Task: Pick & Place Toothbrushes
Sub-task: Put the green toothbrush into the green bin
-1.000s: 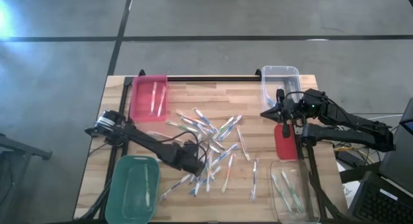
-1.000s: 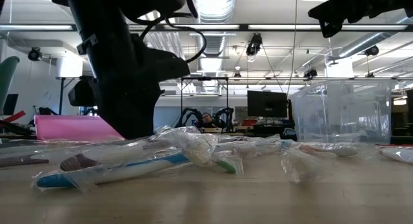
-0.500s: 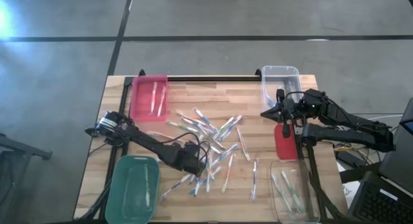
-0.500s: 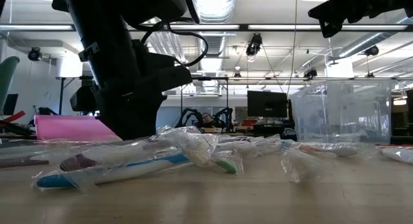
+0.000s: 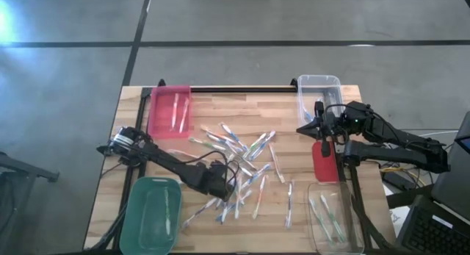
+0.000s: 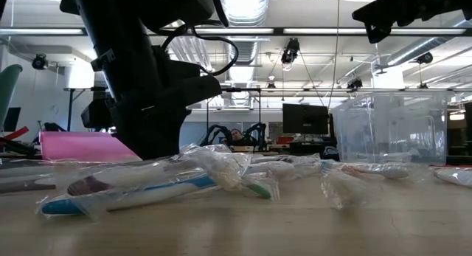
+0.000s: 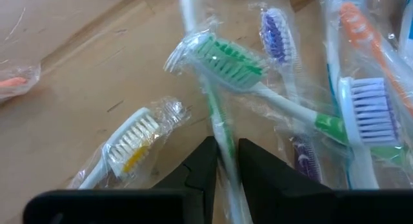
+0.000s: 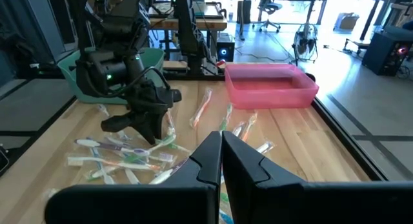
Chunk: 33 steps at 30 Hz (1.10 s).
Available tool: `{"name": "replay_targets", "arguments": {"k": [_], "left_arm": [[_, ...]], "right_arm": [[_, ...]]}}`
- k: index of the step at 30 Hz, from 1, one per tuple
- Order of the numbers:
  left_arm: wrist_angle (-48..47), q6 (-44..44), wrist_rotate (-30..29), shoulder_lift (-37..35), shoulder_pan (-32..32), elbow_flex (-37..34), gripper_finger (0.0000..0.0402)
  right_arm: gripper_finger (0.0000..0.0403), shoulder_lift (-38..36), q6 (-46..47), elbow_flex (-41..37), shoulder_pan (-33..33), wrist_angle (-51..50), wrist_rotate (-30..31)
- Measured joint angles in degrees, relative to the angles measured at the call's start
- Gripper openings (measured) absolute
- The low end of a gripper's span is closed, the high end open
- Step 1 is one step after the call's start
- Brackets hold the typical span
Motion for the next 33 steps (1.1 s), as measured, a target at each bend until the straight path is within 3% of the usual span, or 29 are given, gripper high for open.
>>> {"name": "replay_targets", "arguments": {"k": [7,14,33], "left_arm": [[0.04,0.00,-0.10,0.01,0.00,0.00,0.0029],[0.09,0.04,-0.21,0.03,0.00,0.00,0.0047],[-2.31,1.29,-3.34,-2.03,0.09,0.72,0.0033]], "right_arm": [[0.0008,0.00,0.11,0.00,0.02,0.00,-0.01],[0.0008,0.00,0.00,0.00,0.01,0.00,0.01],[0.0008,0.00,0.06,0.01,0.01,0.00,-0.01]]}}
